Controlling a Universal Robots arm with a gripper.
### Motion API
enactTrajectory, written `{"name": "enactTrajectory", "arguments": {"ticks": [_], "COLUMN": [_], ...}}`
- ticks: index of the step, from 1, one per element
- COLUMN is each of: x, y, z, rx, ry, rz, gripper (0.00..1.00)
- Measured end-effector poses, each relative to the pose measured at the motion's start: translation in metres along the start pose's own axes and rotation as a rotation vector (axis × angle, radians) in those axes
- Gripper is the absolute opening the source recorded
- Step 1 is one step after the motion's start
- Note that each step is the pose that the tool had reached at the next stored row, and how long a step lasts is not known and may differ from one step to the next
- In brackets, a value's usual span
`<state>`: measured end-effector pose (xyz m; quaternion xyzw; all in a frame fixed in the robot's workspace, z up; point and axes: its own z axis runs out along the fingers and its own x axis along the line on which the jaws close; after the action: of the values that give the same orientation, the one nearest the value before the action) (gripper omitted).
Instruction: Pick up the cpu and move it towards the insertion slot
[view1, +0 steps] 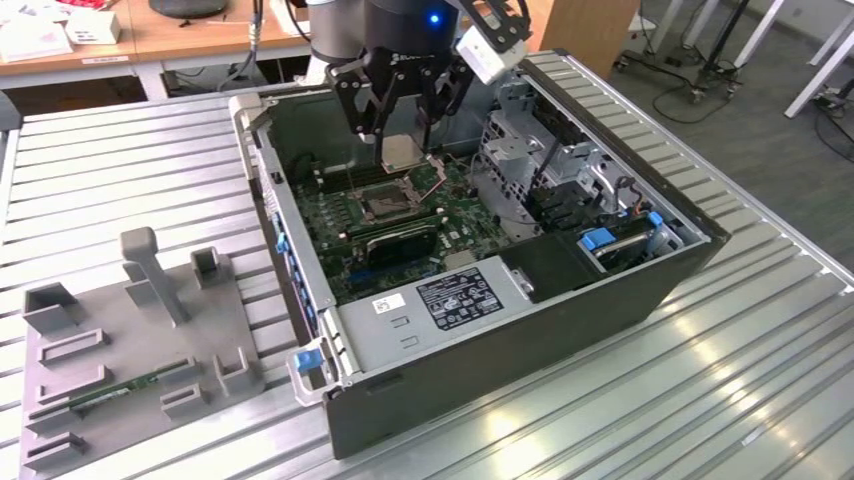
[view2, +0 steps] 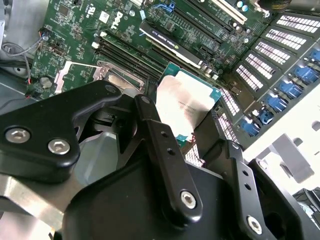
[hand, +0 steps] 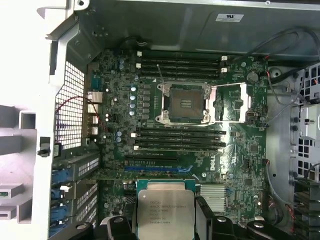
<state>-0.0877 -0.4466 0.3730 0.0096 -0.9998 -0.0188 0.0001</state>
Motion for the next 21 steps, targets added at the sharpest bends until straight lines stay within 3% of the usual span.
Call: {"name": "enactTrajectory", "arguments": {"ticks": [21], "x": [-0.003], "y": [0.0105], "z": [0.001], "rx": [0.0], "ry": [0.0], "rz": [0.0], "gripper": [0.55]}}
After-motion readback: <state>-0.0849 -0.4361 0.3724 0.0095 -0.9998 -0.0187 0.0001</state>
